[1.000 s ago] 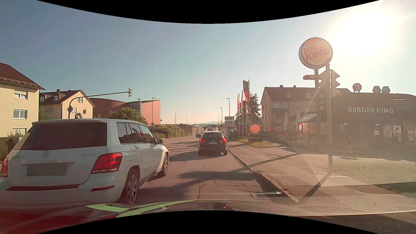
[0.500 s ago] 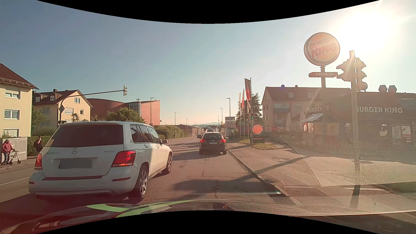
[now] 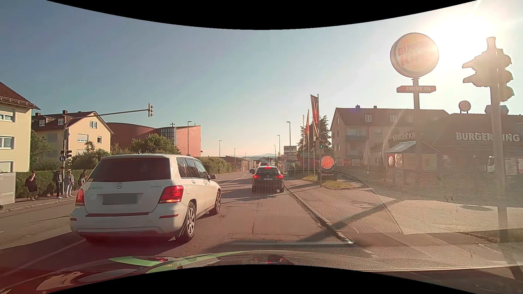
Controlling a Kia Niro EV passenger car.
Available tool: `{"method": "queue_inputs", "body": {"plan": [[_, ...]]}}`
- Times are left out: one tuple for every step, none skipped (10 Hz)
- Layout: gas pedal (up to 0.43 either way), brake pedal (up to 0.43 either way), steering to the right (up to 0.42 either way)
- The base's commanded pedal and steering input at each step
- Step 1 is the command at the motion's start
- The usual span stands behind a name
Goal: Follow the waypoints while adhering to traffic rules and regulations
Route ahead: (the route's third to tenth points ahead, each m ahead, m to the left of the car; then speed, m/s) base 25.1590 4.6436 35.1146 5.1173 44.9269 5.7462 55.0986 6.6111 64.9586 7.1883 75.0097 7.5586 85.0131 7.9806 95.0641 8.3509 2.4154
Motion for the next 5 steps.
{"method": "queue_inputs", "body": {"plan": [[0.0, 0.0, -0.001], [0.0, 0.0, -0.002], [0.0, 0.0, -0.001], [0.0, 0.0, -0.001], [0.0, 0.0, -0.001]]}}
